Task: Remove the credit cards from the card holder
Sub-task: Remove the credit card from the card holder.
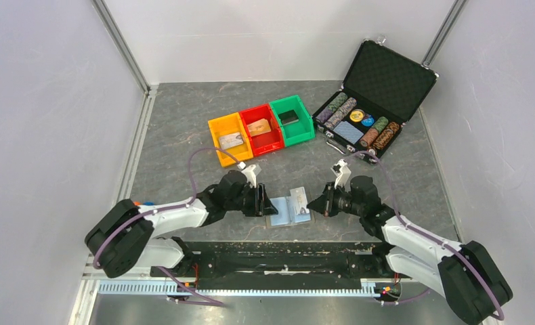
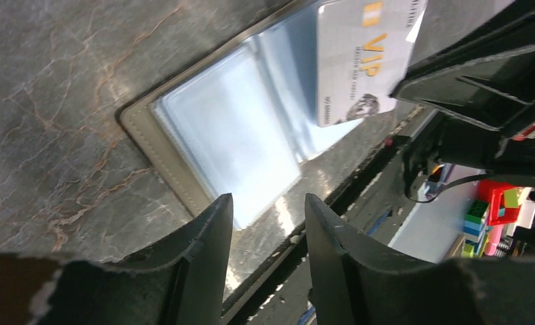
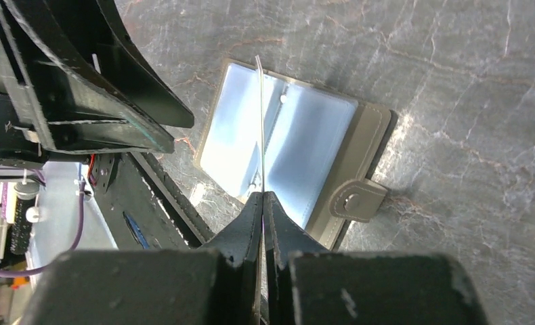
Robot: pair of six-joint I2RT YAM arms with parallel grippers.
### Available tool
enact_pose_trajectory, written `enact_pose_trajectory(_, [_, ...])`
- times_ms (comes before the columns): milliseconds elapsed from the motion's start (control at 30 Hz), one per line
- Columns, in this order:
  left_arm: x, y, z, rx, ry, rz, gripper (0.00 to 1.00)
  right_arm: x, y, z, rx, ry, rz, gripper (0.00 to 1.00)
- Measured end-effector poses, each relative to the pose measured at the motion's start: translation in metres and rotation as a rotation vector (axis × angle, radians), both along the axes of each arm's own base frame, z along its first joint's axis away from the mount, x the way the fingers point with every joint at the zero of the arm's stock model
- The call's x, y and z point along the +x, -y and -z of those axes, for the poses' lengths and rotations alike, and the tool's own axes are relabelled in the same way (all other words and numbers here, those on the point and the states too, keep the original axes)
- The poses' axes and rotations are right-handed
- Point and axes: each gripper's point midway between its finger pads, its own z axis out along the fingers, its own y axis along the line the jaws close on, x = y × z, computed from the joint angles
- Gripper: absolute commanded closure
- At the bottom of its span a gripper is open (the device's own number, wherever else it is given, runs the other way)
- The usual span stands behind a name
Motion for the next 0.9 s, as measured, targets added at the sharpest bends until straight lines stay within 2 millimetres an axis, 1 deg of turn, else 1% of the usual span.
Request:
enact_pose_trajectory(100, [0.002, 0.002, -0.019, -0.024, 0.028, 0.002, 0.47, 0.004, 0.0, -0.008, -0.007, 0.035, -0.017, 1.0])
enact_pose_trajectory(133, [0.004, 0.003, -0.03, -0.04, 0.048, 0.004, 0.46, 0.004, -0.001, -0.011, -0.005, 0.045, -0.032, 1.0])
enact_pose_trajectory(200, [0.005, 0.004, -0.044, -0.054, 0.077, 0.01, 0.45, 0.002, -0.004, -0.016, 0.002, 0.059, -0.066, 1.0])
enact_pose_trajectory(367, [0.007, 0.003, -0.081, -0.069, 0.165, 0.047, 0.43, -0.014, -0.015, -0.032, 0.056, 0.087, -0.213, 1.0])
enact_pose_trajectory(500, [0.007, 0.002, -0.103, -0.055, 0.216, 0.088, 0.42, -0.03, -0.023, -0.039, 0.111, 0.085, -0.33, 1.0])
enact_pose_trajectory(667, [-0.003, 0.006, -0.118, -0.049, 0.213, 0.186, 0.43, -0.045, -0.03, -0.055, 0.202, 0.107, -0.431, 1.0])
enact_pose_trajectory(900, [-0.014, 0.01, -0.114, -0.028, 0.153, 0.288, 0.43, -0.057, -0.031, -0.061, 0.256, 0.108, -0.487, 1.0])
